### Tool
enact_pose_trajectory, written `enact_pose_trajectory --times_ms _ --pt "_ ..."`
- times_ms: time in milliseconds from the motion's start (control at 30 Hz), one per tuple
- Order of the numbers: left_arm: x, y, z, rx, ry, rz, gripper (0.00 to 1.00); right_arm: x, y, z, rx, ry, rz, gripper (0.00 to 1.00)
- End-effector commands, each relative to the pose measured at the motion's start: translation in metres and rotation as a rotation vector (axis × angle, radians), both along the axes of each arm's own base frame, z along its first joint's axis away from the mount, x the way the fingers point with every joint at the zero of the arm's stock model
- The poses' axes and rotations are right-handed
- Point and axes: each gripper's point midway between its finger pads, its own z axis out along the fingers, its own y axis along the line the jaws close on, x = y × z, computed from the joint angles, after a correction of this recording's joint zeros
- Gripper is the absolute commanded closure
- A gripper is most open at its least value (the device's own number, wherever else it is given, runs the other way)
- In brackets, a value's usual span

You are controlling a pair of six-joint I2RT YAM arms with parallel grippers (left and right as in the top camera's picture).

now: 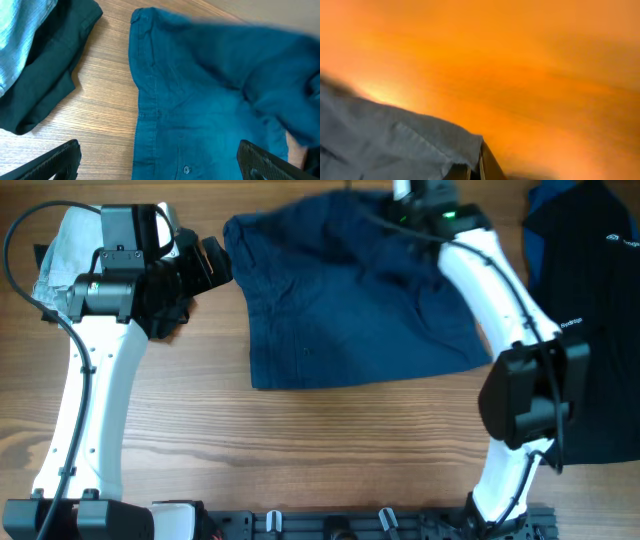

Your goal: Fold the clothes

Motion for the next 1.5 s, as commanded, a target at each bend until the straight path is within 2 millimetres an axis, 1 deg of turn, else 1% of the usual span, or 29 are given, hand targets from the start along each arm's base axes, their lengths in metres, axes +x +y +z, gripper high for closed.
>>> enact_pose_trajectory --times_ms 0,33,133,200,267,300,333,400,433,467,500,533,567,600,633,700,767,833,867,933,1000,1067,1100,1133,1200,1267,1333,1400,1467 --pt "-0.002 0.005 0.006 0.014 -0.017 0.014 0.00 0.034 -0.027 0.005 0.067 -0.097 -0.034 0.96" --pt "-0.002 0.005 0.006 0.014 -0.017 0.014 0.00 0.047 -0.038 -0.001 0.070 -0.135 -0.053 0.96" --pt "-0.001 0.005 0.006 0.014 -0.018 0.014 0.01 0.063 -0.047 -0.026 0.069 -0.148 -0.072 0.96" --pt "-0.001 0.005 0.006 0.017 -0.018 0.016 0.00 0.076 -0.058 -0.052 0.066 -0.156 -0.094 0.96" --pt "-0.001 0.007 0.005 0.026 -0.016 0.023 0.00 0.084 -0.070 -0.076 0.064 -0.153 -0.124 0.96" --pt "-0.001 0.008 0.004 0.029 -0.014 0.026 0.00 0.086 -0.077 -0.083 0.068 -0.151 -0.146 0.96" --pt "0.000 0.008 0.002 0.029 -0.009 0.026 0.00 0.088 -0.089 -0.088 0.079 -0.156 -0.201 0.96" --pt "0.001 0.008 -0.002 0.029 0.001 0.026 0.00 0.093 -0.104 -0.084 0.095 -0.187 -0.239 0.94" --pt "0.002 0.008 -0.004 0.030 0.006 0.026 0.00 0.095 -0.111 -0.079 0.104 -0.206 -0.252 0.89" --pt "0.003 0.008 -0.006 0.030 0.010 0.026 0.00 0.097 -0.119 -0.072 0.107 -0.224 -0.264 0.67" --pt "0.004 0.008 -0.008 0.030 0.014 0.026 0.01 0.098 -0.126 -0.067 0.107 -0.232 -0.274 0.50" --pt "0.006 0.008 -0.011 0.032 0.018 0.027 0.01 0.098 -0.136 -0.062 0.108 -0.228 -0.290 0.20" --pt "0.007 0.008 -0.012 0.033 0.020 0.027 0.00 0.096 -0.145 -0.058 0.109 -0.213 -0.299 0.06" --pt "0.007 0.008 -0.013 0.033 0.021 0.027 0.00 0.094 -0.152 -0.054 0.112 -0.199 -0.302 0.00" --pt "0.008 0.010 -0.013 0.038 0.019 0.032 0.00 0.091 -0.157 -0.047 0.119 -0.180 -0.299 0.00" --pt "0.010 0.012 -0.011 0.049 0.010 0.040 0.00 0.084 -0.160 -0.032 0.124 -0.153 -0.285 0.00" --pt "0.013 0.012 -0.009 0.049 -0.005 0.042 0.00 0.069 -0.156 -0.007 0.124 -0.125 -0.267 0.00" --pt "0.015 0.012 -0.008 0.049 -0.016 0.042 0.00 0.054 -0.146 0.014 0.148 -0.101 -0.224 0.00" --pt "0.015 0.012 -0.007 0.048 -0.020 0.042 0.00 0.044 -0.135 0.026 0.165 -0.084 -0.163 0.00" --pt "0.016 0.009 -0.006 0.041 -0.023 0.033 0.00 0.014 -0.113 0.039 0.216 0.000 -0.057 0.00" --pt "0.012 0.003 -0.010 0.044 -0.003 0.018 0.00 -0.016 -0.104 0.040 0.257 0.105 -0.041 0.00" --pt "0.003 -0.002 -0.016 0.049 0.036 0.001 0.00 -0.054 -0.101 0.031 0.301 0.259 -0.092 0.00" --pt "-0.003 -0.003 -0.020 0.047 0.068 0.001 0.00 -0.078 -0.100 0.027 0.317 0.352 -0.122 0.00" --pt "-0.010 -0.002 -0.024 0.032 0.105 0.024 0.00 -0.097 -0.099 0.025 0.327 0.419 -0.145 0.00" --pt "-0.023 -0.002 -0.032 -0.002 0.179 0.078 0.00 -0.120 -0.102 0.025 0.329 0.494 -0.202 0.00" --pt "-0.040 -0.001 -0.039 -0.016 0.259 0.114 0.01 -0.144 -0.119 0.034 0.269 0.517 -0.306 0.00" --pt "-0.055 -0.001 -0.043 -0.035 0.325 0.149 0.02 -0.168 -0.135 0.057 0.233 0.490 -0.418 0.00" --pt "-0.063 -0.007 -0.045 -0.040 0.355 0.140 0.04 -0.190 -0.138 0.079 0.255 0.464 -0.482 0.00" --pt "-0.078 -0.022 -0.050 -0.031 0.410 0.113 0.05 -0.216 -0.138 0.098 0.290 0.453 -0.533 0.00"
